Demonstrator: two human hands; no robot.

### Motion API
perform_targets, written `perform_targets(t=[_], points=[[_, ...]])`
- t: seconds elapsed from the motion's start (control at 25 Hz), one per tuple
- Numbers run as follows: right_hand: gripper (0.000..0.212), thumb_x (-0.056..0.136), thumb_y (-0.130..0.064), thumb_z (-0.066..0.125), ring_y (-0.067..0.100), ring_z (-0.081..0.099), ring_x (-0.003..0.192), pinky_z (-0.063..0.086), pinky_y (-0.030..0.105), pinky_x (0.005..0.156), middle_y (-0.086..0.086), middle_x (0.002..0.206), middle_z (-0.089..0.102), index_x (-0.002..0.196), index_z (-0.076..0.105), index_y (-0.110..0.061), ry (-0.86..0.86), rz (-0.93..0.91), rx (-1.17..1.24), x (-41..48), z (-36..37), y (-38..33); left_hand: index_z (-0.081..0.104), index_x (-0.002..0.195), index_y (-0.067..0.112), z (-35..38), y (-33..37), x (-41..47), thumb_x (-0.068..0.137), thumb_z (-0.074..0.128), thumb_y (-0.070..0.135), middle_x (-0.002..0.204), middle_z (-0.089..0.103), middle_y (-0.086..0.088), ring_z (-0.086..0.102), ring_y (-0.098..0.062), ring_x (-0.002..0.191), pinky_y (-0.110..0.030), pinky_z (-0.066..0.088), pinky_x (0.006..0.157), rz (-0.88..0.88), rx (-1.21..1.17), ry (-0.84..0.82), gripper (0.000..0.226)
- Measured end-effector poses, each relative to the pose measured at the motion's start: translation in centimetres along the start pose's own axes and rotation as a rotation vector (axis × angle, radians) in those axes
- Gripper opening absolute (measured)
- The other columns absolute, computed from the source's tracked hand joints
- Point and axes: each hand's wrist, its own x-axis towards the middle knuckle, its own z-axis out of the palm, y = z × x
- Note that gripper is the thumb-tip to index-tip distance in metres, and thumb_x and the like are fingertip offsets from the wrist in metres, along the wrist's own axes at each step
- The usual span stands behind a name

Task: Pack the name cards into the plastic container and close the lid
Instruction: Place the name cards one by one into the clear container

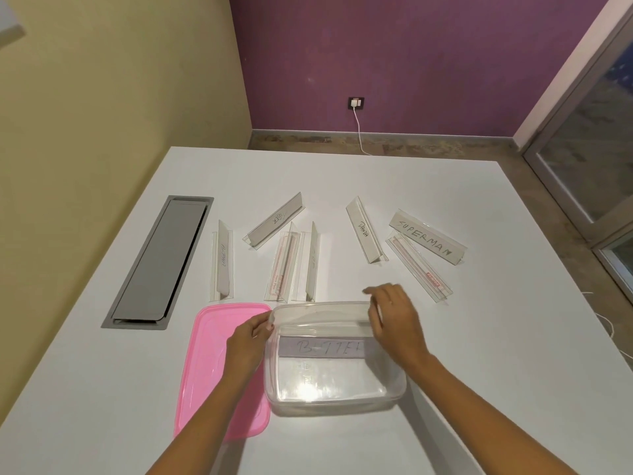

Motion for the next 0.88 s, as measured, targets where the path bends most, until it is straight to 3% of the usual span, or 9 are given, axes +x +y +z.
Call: perform_targets(t=[0.12, 0.32, 0.4, 0.52, 0.68, 0.88], points=[[0.023, 0.081, 0.007, 0.057, 0.027, 0.059, 0.086, 0.052, 0.037, 0.074, 0.010, 0.092, 0.065, 0.100, 0.064, -0.004, 0.055, 0.180, -0.041, 1.8, -0.6, 3.6, 0.059, 0.126, 0.021, 0.2, -0.1, 0.1, 0.094, 0.054, 0.023, 0.122, 0.067, -0.003, 0.059, -0.022, 0.114, -0.039, 0.045, 0.101, 0.010, 0.025, 0.018, 0.033], [0.050, 0.077, 0.010, 0.059, 0.044, 0.050, 0.108, 0.045, 0.047, 0.091, 0.030, 0.119, 0.053, 0.126, 0.046, 0.011, -0.241, 0.540, -0.308, 2.7, -0.4, 10.2, 0.058, 0.126, 0.020, 0.5, 0.0, 0.1, 0.095, 0.052, 0.023, 0.122, 0.067, -0.002, 0.058, -0.020, 0.113, -0.034, 0.040, 0.099, 0.023, 0.064, 0.053, 0.032], [0.046, 0.075, 0.014, 0.057, 0.044, 0.052, 0.102, 0.047, 0.048, 0.085, 0.032, 0.112, 0.055, 0.120, 0.046, 0.013, -0.305, 0.626, -0.360, 2.9, -0.5, 11.5, 0.059, 0.126, 0.020, 0.7, 0.2, 0.0, 0.095, 0.052, 0.023, 0.122, 0.067, -0.003, 0.058, -0.021, 0.114, -0.036, 0.040, 0.100, 0.023, 0.069, 0.067, 0.032], [0.027, 0.076, 0.016, 0.055, 0.040, 0.057, 0.088, 0.050, 0.045, 0.075, 0.027, 0.094, 0.061, 0.102, 0.052, 0.006, -0.329, 0.593, -0.434, 3.6, -0.5, 12.2, 0.058, 0.127, 0.019, 0.8, 0.1, -0.1, 0.095, 0.052, 0.022, 0.123, 0.066, -0.004, 0.058, -0.022, 0.117, -0.037, 0.040, 0.103, 0.026, 0.053, 0.086, 0.033], [0.025, 0.078, 0.016, 0.055, 0.042, 0.061, 0.086, 0.052, 0.044, 0.070, 0.028, 0.094, 0.062, 0.101, 0.054, 0.008, -0.239, 0.706, -0.293, 3.7, -0.5, 12.8, 0.058, 0.127, 0.018, 0.9, 0.0, -0.3, 0.094, 0.053, 0.021, 0.124, 0.066, -0.004, 0.058, -0.022, 0.118, -0.037, 0.040, 0.104, 0.034, 0.048, 0.103, 0.034], [0.031, 0.083, 0.013, 0.051, 0.042, 0.062, 0.101, 0.054, 0.042, 0.084, 0.025, 0.112, 0.066, 0.109, 0.066, 0.004, 0.058, 1.068, 0.069, 4.5, -2.4, 11.2, 0.058, 0.129, 0.018, 1.0, 0.5, -0.4, 0.095, 0.051, 0.021, 0.122, 0.067, -0.005, 0.061, -0.022, 0.113, -0.035, 0.044, 0.101, 0.076, 0.113, 0.162, 0.034]])
